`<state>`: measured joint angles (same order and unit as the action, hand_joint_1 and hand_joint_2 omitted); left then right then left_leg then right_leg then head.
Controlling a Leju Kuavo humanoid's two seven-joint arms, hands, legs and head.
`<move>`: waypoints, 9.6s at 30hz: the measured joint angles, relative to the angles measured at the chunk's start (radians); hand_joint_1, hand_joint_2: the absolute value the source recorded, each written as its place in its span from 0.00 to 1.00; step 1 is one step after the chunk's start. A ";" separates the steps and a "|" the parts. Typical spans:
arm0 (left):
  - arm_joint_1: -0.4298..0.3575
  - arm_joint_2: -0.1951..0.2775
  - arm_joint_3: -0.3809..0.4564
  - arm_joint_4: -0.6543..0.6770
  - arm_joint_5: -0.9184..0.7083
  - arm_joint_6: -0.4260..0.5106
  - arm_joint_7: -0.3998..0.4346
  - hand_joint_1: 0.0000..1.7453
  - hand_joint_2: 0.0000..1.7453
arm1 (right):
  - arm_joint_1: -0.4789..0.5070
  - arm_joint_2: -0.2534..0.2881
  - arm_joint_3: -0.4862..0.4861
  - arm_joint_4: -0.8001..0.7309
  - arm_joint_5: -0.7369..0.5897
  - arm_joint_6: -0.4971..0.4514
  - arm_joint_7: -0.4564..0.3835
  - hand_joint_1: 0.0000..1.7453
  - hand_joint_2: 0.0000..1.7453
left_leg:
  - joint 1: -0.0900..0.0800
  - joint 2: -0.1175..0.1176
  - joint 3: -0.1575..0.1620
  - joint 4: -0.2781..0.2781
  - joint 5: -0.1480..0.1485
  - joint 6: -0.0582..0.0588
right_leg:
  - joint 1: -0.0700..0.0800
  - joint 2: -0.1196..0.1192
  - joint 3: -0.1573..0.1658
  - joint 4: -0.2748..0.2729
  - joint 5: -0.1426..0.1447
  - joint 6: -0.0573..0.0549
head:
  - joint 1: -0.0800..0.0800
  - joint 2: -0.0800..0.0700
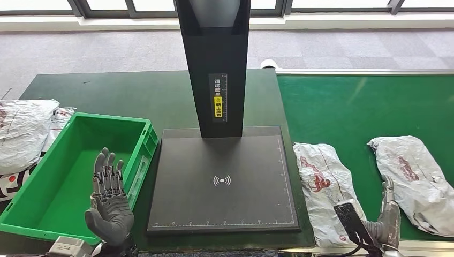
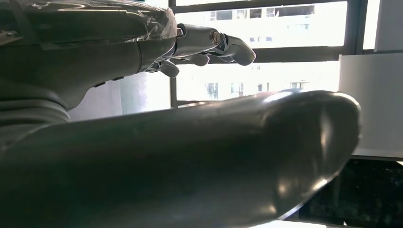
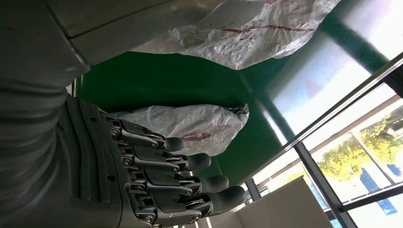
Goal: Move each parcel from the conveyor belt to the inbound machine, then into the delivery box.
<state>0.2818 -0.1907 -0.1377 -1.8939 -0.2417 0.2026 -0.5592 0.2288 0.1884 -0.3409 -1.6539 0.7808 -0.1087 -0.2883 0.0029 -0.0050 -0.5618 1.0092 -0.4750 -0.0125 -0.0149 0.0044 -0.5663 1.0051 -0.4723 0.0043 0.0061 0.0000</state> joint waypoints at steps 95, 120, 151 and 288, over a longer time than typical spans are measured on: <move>-0.065 -0.004 -0.003 0.067 -0.022 -0.008 0.056 0.00 0.00 | -0.392 -0.093 0.061 0.814 0.037 -0.017 0.057 0.00 1.00 | 0.000 0.000 -0.002 0.000 0.003 0.000 | 0.000 0.000 -0.002 0.000 0.003 0.001 | 0.000 0.000; -0.068 -0.017 -0.003 0.072 -0.022 -0.032 0.065 0.00 0.00 | -0.292 -0.087 0.131 0.600 -0.116 0.024 0.111 1.00 1.00 | 0.000 0.000 -0.002 0.000 0.003 0.000 | 0.000 0.001 -0.003 0.000 0.003 0.001 | 0.000 0.000; -0.056 -0.051 -0.003 0.056 -0.044 -0.033 0.060 0.00 0.00 | -0.066 0.045 0.195 -0.168 -0.460 -0.086 -0.226 1.00 1.00 | 0.000 0.000 -0.003 0.000 0.003 0.001 | -0.001 0.000 -0.002 0.000 0.003 0.001 | 0.000 0.000; -0.234 0.022 -0.159 0.314 -0.119 0.259 0.184 0.00 0.00 | -0.477 -0.011 0.586 0.858 -0.619 0.315 -0.113 0.00 1.00 | 0.001 0.013 0.003 0.000 0.003 -0.004 | 0.003 0.014 0.006 -0.001 0.008 -0.002 | 0.000 0.000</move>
<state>0.0474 -0.1689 -0.2970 -1.5804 -0.3603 0.4611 -0.3752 -0.2480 0.1778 0.2449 -0.7961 0.1622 0.2067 -0.4015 0.0040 0.0081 -0.5584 1.0094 -0.4721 -0.0165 -0.0115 0.0184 -0.5604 1.0045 -0.4646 0.0021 0.0065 0.0000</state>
